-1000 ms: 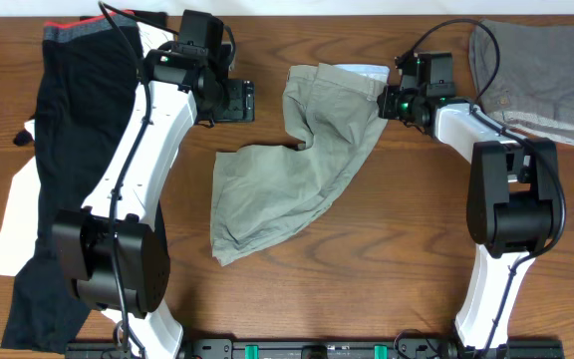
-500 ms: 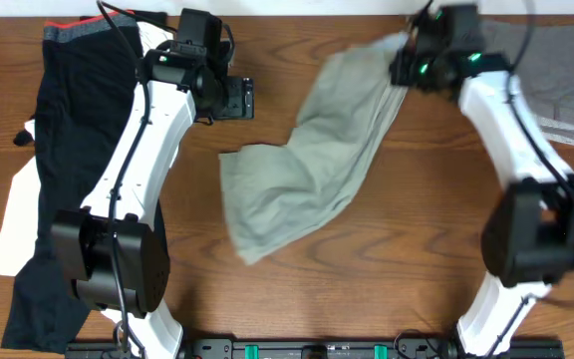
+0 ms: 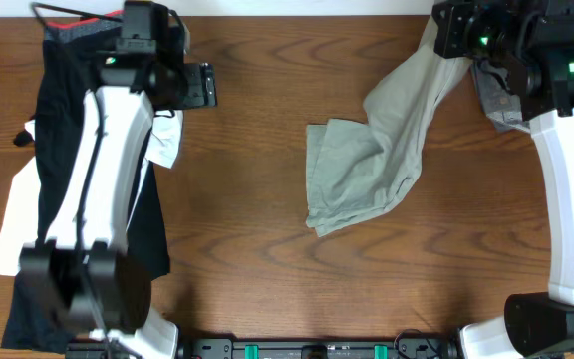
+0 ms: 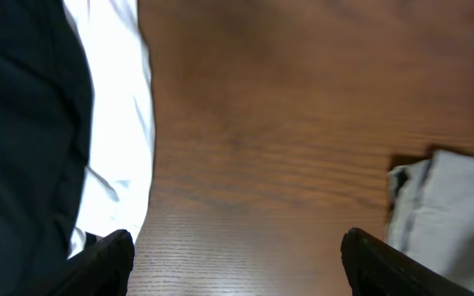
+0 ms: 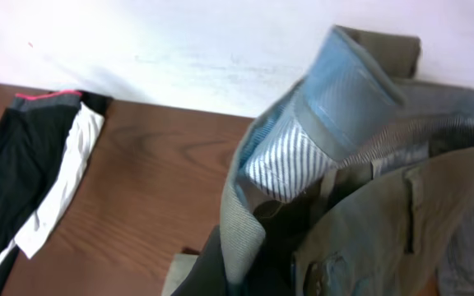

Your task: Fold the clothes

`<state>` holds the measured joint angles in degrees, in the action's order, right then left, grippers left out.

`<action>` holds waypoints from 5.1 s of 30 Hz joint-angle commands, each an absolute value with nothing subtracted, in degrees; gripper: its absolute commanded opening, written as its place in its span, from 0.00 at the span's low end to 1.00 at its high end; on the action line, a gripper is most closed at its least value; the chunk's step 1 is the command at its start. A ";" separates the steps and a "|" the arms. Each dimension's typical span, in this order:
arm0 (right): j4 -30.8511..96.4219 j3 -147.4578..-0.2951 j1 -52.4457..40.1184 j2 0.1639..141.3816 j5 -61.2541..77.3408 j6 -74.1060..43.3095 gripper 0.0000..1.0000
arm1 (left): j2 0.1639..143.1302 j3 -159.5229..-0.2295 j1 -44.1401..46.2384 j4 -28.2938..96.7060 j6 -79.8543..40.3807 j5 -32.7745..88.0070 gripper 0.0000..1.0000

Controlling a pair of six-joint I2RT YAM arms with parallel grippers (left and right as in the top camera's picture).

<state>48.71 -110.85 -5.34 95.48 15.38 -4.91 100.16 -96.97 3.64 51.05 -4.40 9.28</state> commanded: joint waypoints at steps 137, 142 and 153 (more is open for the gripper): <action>62.33 -112.46 -27.38 102.87 33.69 12.51 0.59 | 83.92 -97.84 10.57 13.23 -22.57 -6.33 0.06; 55.20 -110.74 -32.34 102.89 29.54 6.63 0.56 | 83.37 -99.92 13.45 12.69 -19.64 -14.35 0.06; 25.89 -93.49 -37.26 103.02 14.59 -17.65 0.53 | 83.35 -100.92 15.94 14.57 -17.34 -22.59 0.06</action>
